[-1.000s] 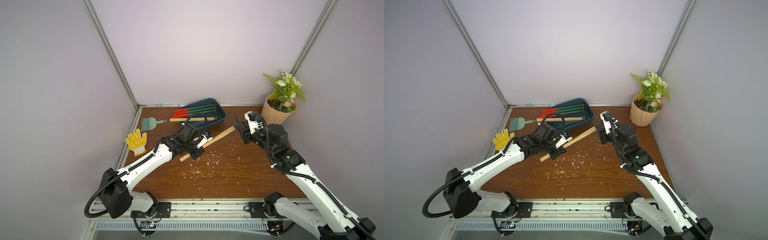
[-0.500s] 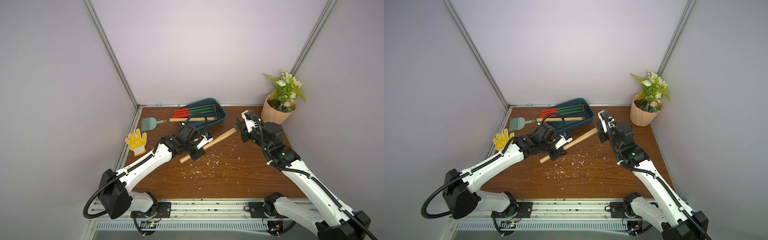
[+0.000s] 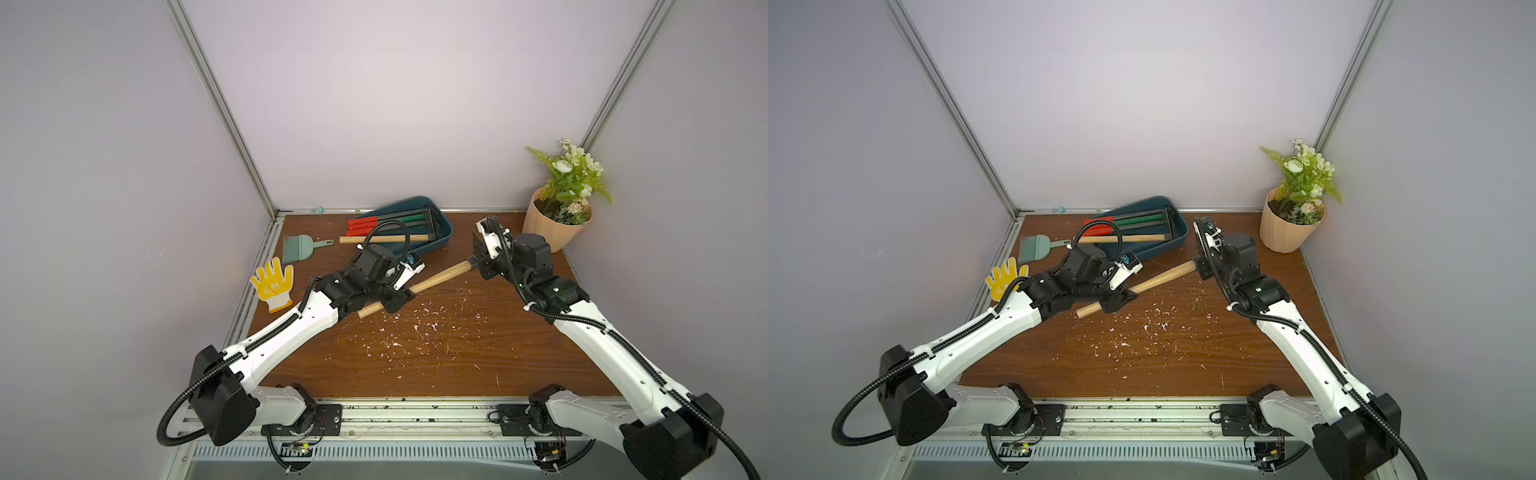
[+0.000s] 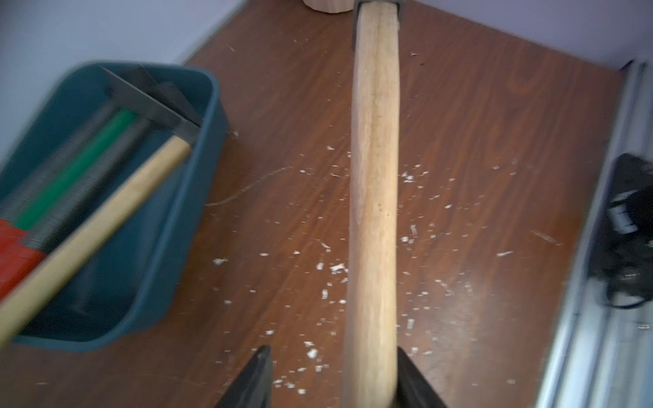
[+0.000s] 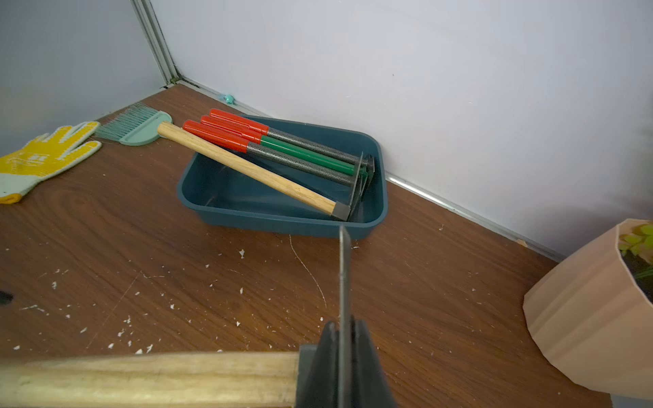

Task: Put the small hoe into the storage box
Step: Pick up the hoe from the center of the board, then place the hoe in the storage box.

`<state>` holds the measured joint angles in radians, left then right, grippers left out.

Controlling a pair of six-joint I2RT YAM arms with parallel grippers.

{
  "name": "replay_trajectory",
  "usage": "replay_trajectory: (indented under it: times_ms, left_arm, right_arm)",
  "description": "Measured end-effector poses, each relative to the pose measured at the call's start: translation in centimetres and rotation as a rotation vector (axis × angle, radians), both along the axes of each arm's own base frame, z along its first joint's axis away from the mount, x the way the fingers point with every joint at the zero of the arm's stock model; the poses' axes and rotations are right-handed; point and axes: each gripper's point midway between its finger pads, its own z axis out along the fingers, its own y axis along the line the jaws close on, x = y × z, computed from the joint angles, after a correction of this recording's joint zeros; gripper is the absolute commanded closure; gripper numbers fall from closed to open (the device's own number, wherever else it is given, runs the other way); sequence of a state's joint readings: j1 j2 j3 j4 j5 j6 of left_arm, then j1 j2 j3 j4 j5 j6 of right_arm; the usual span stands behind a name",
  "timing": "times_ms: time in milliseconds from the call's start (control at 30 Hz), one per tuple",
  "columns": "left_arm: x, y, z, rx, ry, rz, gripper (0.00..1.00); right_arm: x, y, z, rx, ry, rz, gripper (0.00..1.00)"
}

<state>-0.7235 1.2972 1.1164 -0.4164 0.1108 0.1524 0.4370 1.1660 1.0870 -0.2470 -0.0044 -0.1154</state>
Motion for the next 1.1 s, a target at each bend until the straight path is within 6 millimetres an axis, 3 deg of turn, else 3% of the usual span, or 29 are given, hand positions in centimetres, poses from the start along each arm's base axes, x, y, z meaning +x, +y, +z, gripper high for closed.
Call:
replay_trajectory:
  times_ms: [200, 300, 500, 633, 800, 933, 1100]
  left_arm:
    - [2.7, 4.6, 2.5, 0.091, -0.257, 0.305, 0.00]
    - [3.3, 7.7, 5.1, 0.086, -0.368, 0.461, 0.00]
    - [2.6, 13.8, 10.5, -0.036, -0.511, 0.708, 0.00]
    - [1.2, 17.6, 13.1, -0.123, -0.569, 0.830, 0.00]
    - [0.2, 19.2, 14.4, -0.171, -0.596, 0.884, 0.00]
    - [0.2, 19.4, 13.6, -0.147, -0.578, 0.897, 0.00]
    - [0.2, 19.5, 12.8, -0.122, -0.564, 0.900, 0.00]
  right_arm:
    - [3.8, 1.8, -1.3, -0.014, 0.101, -0.017, 1.00]
    - [6.2, 2.7, -2.8, -0.047, 0.147, -0.026, 1.00]
    - [10.4, 4.4, -7.4, -0.093, 0.241, -0.044, 1.00]
    - [14.0, 6.0, -8.6, -0.076, 0.250, -0.059, 1.00]
    - [18.5, 8.2, -7.8, -0.016, 0.212, -0.070, 1.00]
    - [21.7, 9.8, -7.1, 0.037, 0.176, -0.081, 1.00]
    - [25.1, 11.2, -7.8, 0.073, 0.156, -0.095, 1.00]
